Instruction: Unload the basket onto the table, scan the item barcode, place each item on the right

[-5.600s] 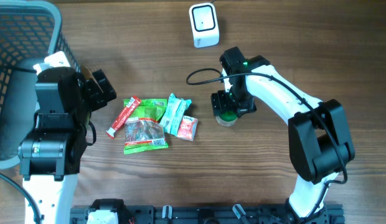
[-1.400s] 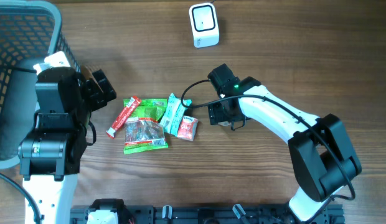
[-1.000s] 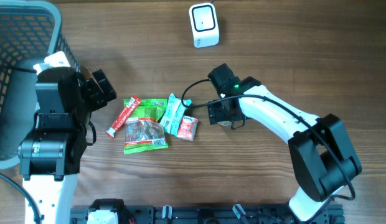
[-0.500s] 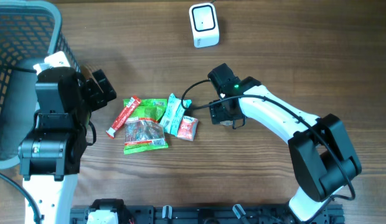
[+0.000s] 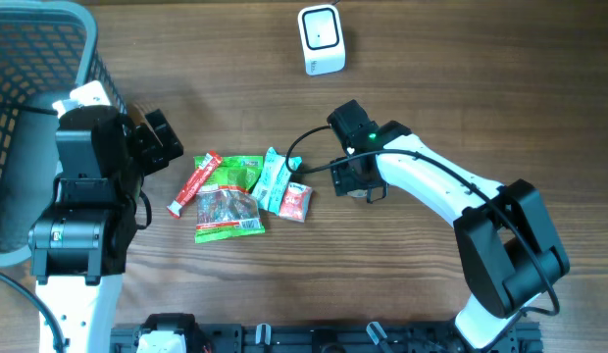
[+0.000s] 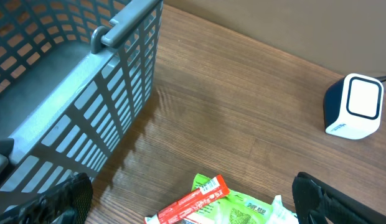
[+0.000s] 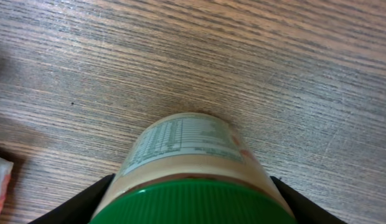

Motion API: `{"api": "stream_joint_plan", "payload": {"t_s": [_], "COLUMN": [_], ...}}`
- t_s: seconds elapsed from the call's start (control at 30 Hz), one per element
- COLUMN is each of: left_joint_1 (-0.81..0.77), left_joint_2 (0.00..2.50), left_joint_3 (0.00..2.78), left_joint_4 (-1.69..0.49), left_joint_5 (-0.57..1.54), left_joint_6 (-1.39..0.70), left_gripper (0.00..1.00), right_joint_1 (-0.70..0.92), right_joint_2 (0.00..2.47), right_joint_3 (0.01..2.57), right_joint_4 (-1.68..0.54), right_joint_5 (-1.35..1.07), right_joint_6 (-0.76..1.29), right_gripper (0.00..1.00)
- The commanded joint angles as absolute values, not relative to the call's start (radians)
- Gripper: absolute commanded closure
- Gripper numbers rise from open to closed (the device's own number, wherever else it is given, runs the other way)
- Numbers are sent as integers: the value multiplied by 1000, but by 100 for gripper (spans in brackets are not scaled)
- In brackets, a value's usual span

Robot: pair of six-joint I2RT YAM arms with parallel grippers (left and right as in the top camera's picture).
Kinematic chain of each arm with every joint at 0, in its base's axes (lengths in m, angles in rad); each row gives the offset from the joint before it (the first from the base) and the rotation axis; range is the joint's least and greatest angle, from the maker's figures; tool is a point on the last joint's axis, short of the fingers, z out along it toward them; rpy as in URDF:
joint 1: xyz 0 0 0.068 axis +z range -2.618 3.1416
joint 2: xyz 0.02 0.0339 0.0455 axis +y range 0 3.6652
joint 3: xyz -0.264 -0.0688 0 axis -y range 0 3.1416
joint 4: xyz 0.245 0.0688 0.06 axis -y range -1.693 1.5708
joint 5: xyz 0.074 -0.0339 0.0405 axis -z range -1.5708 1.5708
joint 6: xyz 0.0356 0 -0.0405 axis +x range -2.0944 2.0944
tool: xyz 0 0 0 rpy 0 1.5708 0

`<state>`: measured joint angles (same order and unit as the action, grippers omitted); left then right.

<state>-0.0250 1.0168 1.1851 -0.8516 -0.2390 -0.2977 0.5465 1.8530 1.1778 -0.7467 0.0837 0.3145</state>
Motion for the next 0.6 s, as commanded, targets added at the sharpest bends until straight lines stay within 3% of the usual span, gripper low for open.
{"api": "stream_joint_plan", "payload": {"t_s": [0.0,0.23,0.37,0.57], "left_joint_1": [-19,-19,-19,-19], "left_joint_2": [1018,1018,1018,1018], "left_joint_3": [1199,1199,1199,1199], "left_joint_4": [-849,-849,-849,-849], "left_joint_5": [-248,-248,-248,-248], "left_joint_6": [-293,-293,-293,-293], "left_gripper": [0,0,0,0], "right_joint_1": [547,547,547,547], "right_joint_2": [1861,1861,1861,1861], "right_joint_3": [1169,1169,1169,1169], "right_joint_4": [-749,-748,-746,-748], "right_joint_5": [106,126,131,65], "right_joint_6": [333,181,187,270], "right_gripper": [28,27,18,18]}}
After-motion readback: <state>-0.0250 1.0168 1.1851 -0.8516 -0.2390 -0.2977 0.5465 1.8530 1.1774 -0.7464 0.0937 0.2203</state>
